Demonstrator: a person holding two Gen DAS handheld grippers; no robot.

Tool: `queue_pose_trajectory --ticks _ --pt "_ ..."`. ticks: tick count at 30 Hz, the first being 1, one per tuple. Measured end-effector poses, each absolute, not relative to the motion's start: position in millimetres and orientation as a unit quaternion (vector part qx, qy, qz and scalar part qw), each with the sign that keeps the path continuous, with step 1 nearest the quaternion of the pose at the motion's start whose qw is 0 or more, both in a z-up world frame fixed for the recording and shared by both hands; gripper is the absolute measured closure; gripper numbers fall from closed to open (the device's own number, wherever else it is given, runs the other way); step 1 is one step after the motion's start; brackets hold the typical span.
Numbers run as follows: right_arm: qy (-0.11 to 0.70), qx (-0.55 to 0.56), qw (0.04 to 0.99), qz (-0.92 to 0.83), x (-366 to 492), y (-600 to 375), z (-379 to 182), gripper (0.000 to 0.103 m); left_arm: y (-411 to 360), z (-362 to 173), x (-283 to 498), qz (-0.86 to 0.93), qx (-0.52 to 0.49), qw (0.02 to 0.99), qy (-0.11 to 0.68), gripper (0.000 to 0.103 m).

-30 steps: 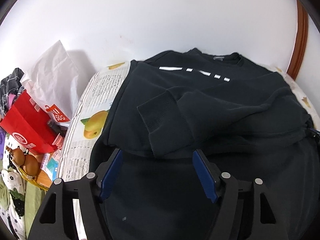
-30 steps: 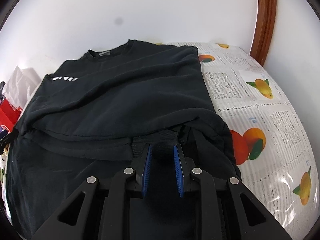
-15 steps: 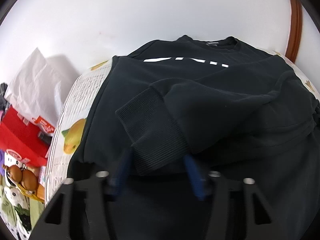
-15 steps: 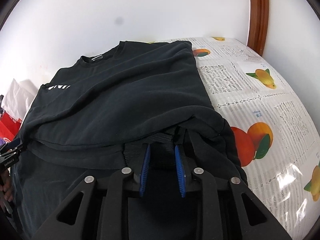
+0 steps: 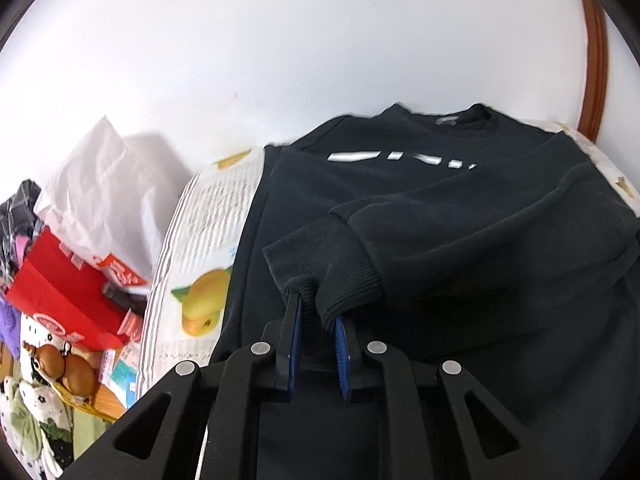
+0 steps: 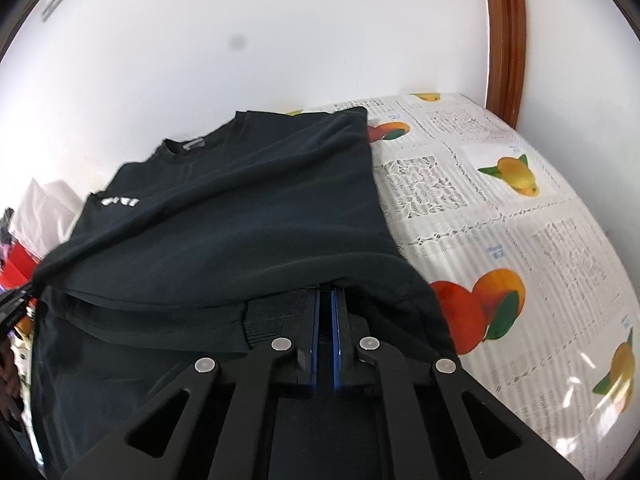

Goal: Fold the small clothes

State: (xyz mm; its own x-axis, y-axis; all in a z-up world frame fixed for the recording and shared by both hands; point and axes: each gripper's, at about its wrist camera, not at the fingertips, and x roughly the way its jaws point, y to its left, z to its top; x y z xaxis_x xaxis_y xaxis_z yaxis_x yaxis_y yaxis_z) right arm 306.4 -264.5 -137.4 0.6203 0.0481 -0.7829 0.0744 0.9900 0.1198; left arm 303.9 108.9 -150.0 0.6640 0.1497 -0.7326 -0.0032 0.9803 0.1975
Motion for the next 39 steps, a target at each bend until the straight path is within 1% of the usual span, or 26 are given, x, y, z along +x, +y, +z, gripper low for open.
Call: queue_pose_trajectory --ticks 2,7,9,11,14,16,18,19,22,28,30,36,38,39 --pt "0.447 0.069 0.892 -0.012 309 -265 -143 0.098 112 -160 305 0.038 0.080 0.902 0.423 0.088" --pt "0.460 0.046 0.887 -0.005 303 -260 -141 0.096 105 -174 304 0.045 0.099 0.896 0.431 0.087" --pt "0.450 0.035 0.892 0.007 297 -257 -131 0.096 105 -176 306 0.047 0.098 0.894 0.435 0.082" --pt "0.434 0.037 0.900 0.027 291 -255 -119 0.096 107 -176 306 0.045 0.089 0.893 0.439 0.081" --pt "0.417 0.043 0.907 0.033 297 -255 -111 0.092 110 -177 307 0.043 0.069 0.890 0.449 0.076" --pt "0.424 0.046 0.904 0.025 309 -256 -119 0.091 112 -175 305 0.037 0.056 0.890 0.452 0.070" --pt "0.449 0.046 0.893 0.003 321 -259 -135 0.091 114 -173 300 0.034 0.046 0.890 0.453 0.057" --pt "0.459 0.047 0.887 -0.003 324 -261 -141 0.091 113 -172 298 0.031 0.042 0.889 0.454 0.056" --pt "0.459 0.048 0.887 -0.006 318 -261 -142 0.091 112 -169 290 0.027 0.044 0.890 0.454 0.054" --pt "0.451 0.038 0.891 -0.026 288 -267 -130 0.086 113 -163 269 0.026 0.039 0.889 0.455 0.047" --pt "0.440 0.039 0.896 -0.034 274 -272 -123 0.085 114 -160 260 0.025 0.039 0.890 0.453 0.043" --pt "0.437 0.051 0.896 -0.055 231 -292 -111 0.085 122 -155 224 0.026 0.025 0.891 0.453 0.038" --pt "0.448 0.063 0.890 -0.052 217 -299 -112 0.079 126 -154 208 0.025 0.015 0.890 0.454 0.036" --pt "0.455 0.070 0.886 -0.046 211 -302 -114 0.072 128 -155 203 0.024 0.012 0.890 0.455 0.035"
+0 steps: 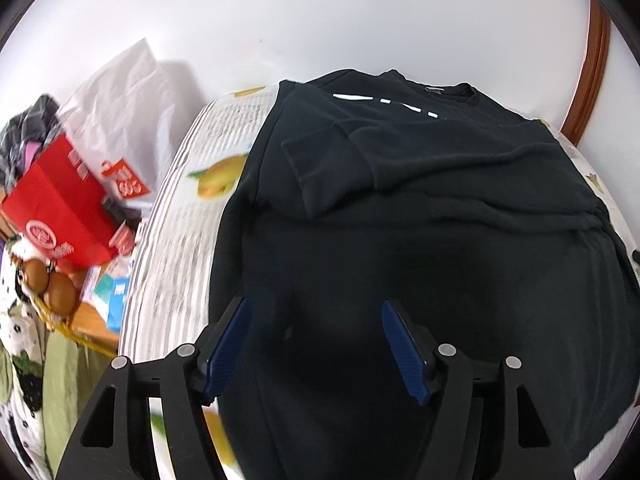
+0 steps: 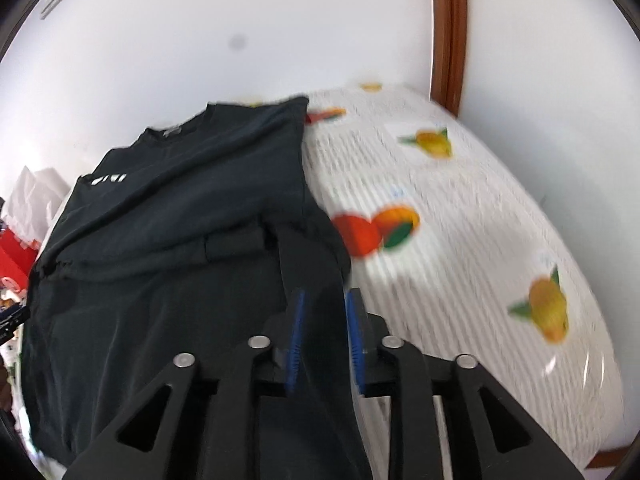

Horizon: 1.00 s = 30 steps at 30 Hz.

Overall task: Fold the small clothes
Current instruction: 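Grasp the sweatshirt side edge with the right tool and fold it inward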

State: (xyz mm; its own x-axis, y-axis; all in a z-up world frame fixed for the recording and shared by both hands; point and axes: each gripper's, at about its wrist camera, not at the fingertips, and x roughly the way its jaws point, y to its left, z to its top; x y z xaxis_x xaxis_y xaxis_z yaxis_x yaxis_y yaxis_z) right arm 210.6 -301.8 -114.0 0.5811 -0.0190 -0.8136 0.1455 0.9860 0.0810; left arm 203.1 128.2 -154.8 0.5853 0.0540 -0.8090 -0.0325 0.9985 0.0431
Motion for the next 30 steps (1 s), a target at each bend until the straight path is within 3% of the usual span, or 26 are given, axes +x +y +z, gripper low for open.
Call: queue_pose_trajectory --ticks 3,6,12,15,17,20,23,25,26,28,29,30 --pt "0.466 0.080 0.881 -0.035 189 -305 -121 0.057 136 -159 182 0.028 -0.006 0.889 0.458 0.033" --pt "0.473 0.074 0.878 -0.019 167 -302 -131 0.051 145 -166 162 0.031 -0.028 0.885 0.463 0.032" --pt "0.474 0.064 0.878 -0.013 138 -292 -153 0.049 154 -186 129 0.037 -0.045 0.878 0.474 0.031" --pt "0.461 0.047 0.886 -0.008 126 -285 -155 0.050 159 -189 114 0.038 -0.051 0.883 0.465 0.026" --pt "0.454 0.037 0.890 -0.006 124 -280 -156 0.055 162 -189 108 0.034 -0.056 0.885 0.462 0.026" --pt "0.449 0.037 0.893 0.001 127 -276 -155 0.083 164 -189 107 0.035 -0.066 0.886 0.457 0.026" --pt "0.455 0.041 0.890 0.007 135 -274 -155 0.091 162 -191 109 0.047 -0.063 0.890 0.449 0.027" --pt "0.454 0.033 0.890 0.014 137 -272 -154 0.095 159 -192 111 0.058 -0.062 0.894 0.439 0.033" --pt "0.452 0.028 0.891 0.015 136 -272 -153 0.095 157 -192 112 0.062 -0.060 0.896 0.437 0.041" --pt "0.448 0.021 0.894 0.008 134 -276 -152 0.096 152 -190 113 0.061 -0.056 0.897 0.433 0.060" --pt "0.447 0.022 0.894 0.002 133 -281 -153 0.096 150 -189 113 0.052 -0.060 0.898 0.434 0.078" --pt "0.449 0.030 0.893 -0.004 132 -287 -153 0.096 147 -189 113 0.048 -0.064 0.896 0.436 0.087"
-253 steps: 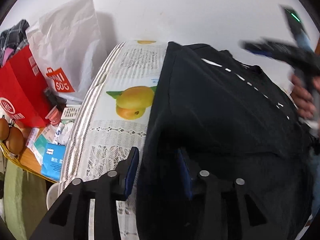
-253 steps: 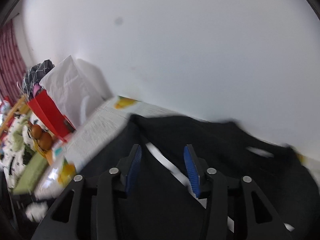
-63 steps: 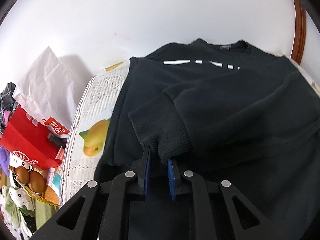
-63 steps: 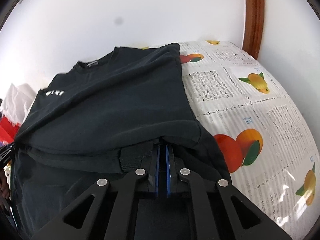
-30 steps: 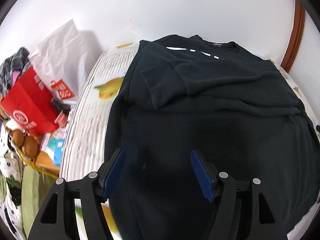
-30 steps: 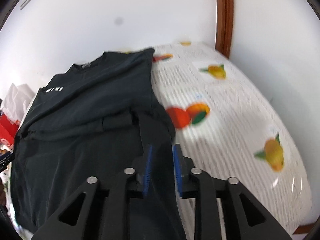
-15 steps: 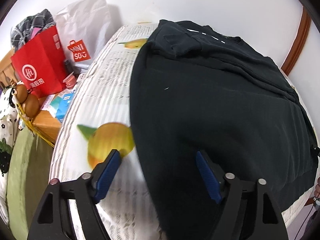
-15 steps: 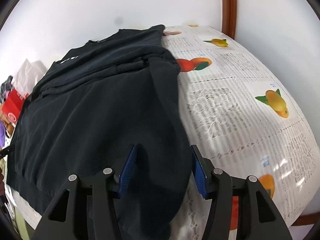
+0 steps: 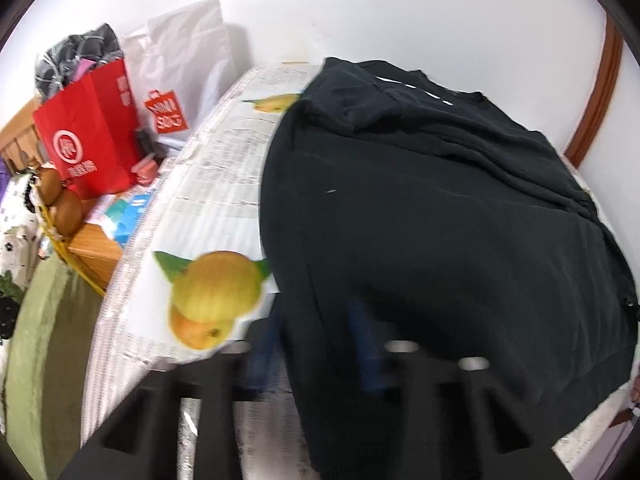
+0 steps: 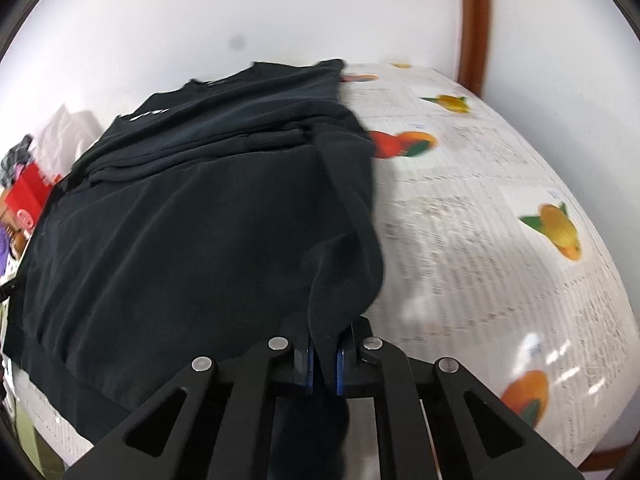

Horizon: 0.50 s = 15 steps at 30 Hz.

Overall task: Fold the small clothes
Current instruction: 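Grasp the sweatshirt side edge with the right tool and fold it inward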

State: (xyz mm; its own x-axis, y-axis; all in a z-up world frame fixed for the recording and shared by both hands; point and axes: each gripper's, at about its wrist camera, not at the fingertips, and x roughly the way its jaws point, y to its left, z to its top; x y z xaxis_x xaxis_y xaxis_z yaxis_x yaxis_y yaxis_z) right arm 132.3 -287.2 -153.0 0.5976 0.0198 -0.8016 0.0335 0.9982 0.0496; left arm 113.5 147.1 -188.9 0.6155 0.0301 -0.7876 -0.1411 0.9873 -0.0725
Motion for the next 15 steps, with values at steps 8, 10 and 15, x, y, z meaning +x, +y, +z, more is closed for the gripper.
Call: queue_pose_trajectory --ticks 8,10,15 --pt "0.455 0.074 0.887 -0.020 132 -315 -152 0.095 136 -191 101 0.006 -0.074 0.894 0.441 0.091" --pt "0.456 0.077 0.887 -0.011 133 -315 -152 0.091 140 -192 104 -0.002 -0.090 0.892 0.443 0.088" --pt "0.448 0.091 0.889 0.011 137 -308 -153 0.062 145 -191 114 -0.006 -0.112 0.891 0.440 0.075"
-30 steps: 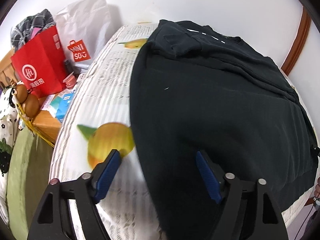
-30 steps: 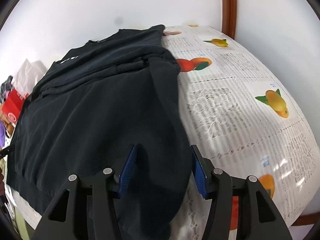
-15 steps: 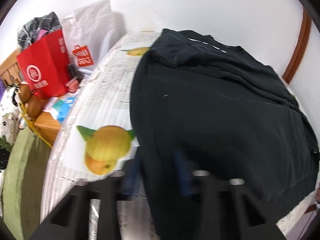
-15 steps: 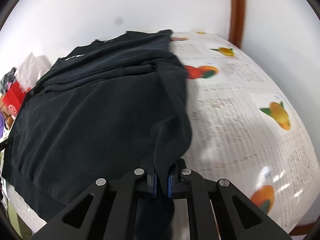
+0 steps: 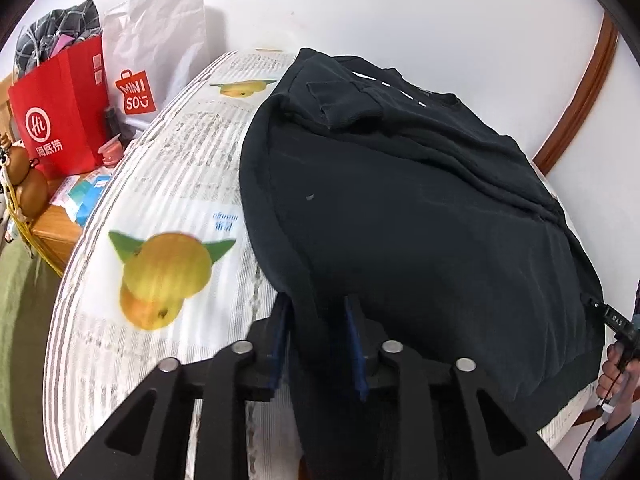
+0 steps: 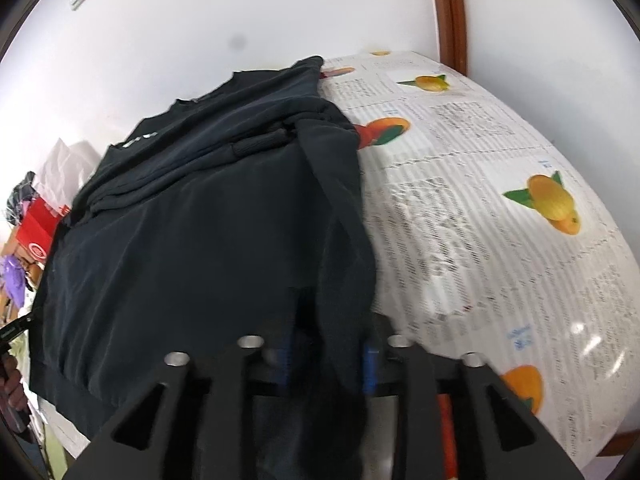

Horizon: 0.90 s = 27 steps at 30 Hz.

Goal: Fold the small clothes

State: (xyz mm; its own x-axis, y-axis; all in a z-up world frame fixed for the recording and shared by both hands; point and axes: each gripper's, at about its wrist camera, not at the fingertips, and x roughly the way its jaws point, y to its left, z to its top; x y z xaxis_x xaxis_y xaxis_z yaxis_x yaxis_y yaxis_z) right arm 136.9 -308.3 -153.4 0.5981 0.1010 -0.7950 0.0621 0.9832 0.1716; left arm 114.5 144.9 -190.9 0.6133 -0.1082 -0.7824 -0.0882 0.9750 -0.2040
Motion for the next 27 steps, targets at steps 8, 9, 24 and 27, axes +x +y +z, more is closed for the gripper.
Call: queue_pose_trajectory --ticks 8,9,24,27 --pt "0.444 0.066 0.893 0.000 142 -293 -155 0.074 135 -190 114 -0.003 -0.098 0.891 0.443 0.074" --pt "0.445 0.065 0.893 0.005 138 -293 -155 0.075 134 -191 112 -0.007 -0.096 0.891 0.444 0.074" --pt "0.430 0.006 0.903 0.000 118 -273 -152 0.094 111 -189 92 0.018 -0.024 0.898 0.440 0.095" --pt "0.426 0.004 0.905 0.001 111 -276 -146 0.095 113 -183 85 0.015 -0.024 0.902 0.432 0.095"
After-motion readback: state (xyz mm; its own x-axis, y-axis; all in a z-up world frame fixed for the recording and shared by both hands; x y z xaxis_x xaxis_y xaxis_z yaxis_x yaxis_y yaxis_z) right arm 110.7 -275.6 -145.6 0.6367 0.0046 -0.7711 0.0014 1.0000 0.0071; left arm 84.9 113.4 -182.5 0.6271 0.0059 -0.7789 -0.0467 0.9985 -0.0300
